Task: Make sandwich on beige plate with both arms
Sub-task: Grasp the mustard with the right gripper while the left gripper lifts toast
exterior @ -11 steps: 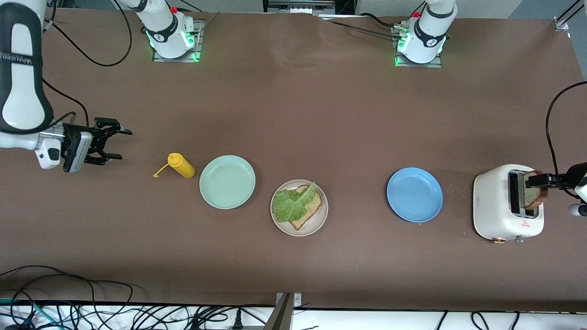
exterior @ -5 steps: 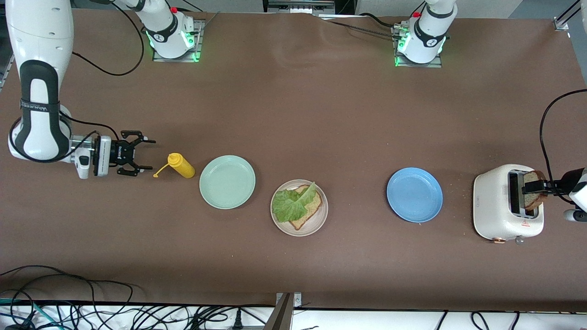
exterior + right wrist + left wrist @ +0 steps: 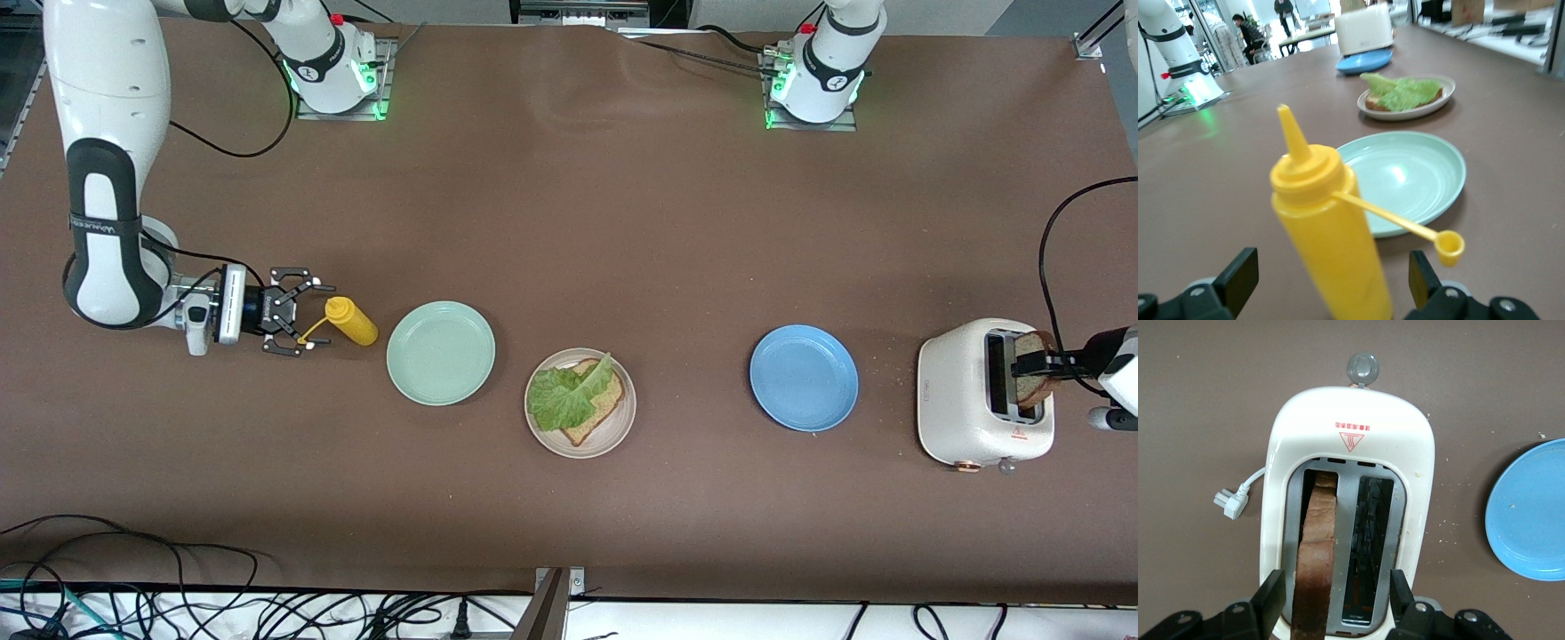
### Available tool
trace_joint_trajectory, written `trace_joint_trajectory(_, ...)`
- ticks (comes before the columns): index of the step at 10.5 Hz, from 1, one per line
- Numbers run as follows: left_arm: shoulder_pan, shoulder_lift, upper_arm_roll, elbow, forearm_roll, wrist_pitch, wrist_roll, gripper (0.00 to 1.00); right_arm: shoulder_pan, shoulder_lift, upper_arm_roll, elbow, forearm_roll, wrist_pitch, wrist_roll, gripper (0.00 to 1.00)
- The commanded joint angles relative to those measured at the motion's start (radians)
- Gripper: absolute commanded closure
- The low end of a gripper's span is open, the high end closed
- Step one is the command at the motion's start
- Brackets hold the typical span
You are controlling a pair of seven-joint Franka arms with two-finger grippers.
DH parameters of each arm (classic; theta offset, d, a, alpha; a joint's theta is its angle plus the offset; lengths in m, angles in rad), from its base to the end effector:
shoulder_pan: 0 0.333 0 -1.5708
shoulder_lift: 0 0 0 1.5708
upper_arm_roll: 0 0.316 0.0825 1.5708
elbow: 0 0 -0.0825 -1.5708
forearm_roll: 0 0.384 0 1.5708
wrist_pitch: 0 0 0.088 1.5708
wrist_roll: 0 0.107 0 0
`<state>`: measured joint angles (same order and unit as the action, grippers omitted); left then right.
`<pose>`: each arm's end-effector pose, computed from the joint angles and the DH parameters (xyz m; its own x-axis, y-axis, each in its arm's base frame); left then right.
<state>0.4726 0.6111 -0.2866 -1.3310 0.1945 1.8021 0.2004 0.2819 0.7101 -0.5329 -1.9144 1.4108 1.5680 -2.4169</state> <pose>0.6836 0.1884 0.3758 0.9927 -0.0302 -0.1172 -0.0300 -0.9995 0.0035 0.5725 -0.0294 0.1557 0.1852 0.4026 0.8964 0.9827 -0.0686 -0.1722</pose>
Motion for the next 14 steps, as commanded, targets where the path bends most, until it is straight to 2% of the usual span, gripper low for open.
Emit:
trace_joint_trajectory(1,0.011,0.001,-0.005,0.000,0.052,-0.007,0.010,0.40,-0.010,0.041,0.002,0.020,0.095,-0.037,-0.129,0.00)
trace_joint_trajectory(3,0.011,0.001,-0.005,0.000,0.069,-0.013,0.008,0.59,-0.012,0.104,0.022,0.018,0.156,-0.123,-0.134,0.00)
trace_joint_trajectory(5,0.011,-0.001,-0.005,0.000,0.069,-0.030,0.005,0.85,-0.012,0.158,0.036,0.020,0.195,-0.202,-0.136,0.03)
trace_joint_trajectory(6,0.011,-0.001,-0.005,0.000,0.069,-0.032,0.005,0.97,-0.013,0.163,0.036,0.020,0.195,-0.204,-0.137,0.31)
trace_joint_trajectory(7,0.011,-0.001,-0.005,0.000,0.069,-0.032,0.007,1.00,-0.012,0.160,0.034,0.021,0.195,-0.203,-0.134,0.79)
trace_joint_trajectory(8,0.011,-0.004,-0.005,0.001,0.069,-0.032,0.007,1.00,-0.012,0.160,0.034,0.021,0.194,-0.204,-0.123,0.93)
trace_joint_trajectory(9,0.011,-0.007,-0.005,0.003,0.069,-0.032,0.007,1.00,-0.012,0.157,0.031,0.023,0.191,-0.204,-0.117,1.00)
trace_joint_trajectory(12,0.012,-0.040,-0.009,0.016,0.068,-0.067,0.008,1.00,-0.012,0.153,0.025,0.056,0.178,-0.203,-0.035,1.00)
trace_joint_trajectory(14,0.011,-0.077,-0.011,0.023,0.066,-0.127,0.008,1.00,0.011,0.150,0.005,0.130,0.110,-0.169,0.115,1.00)
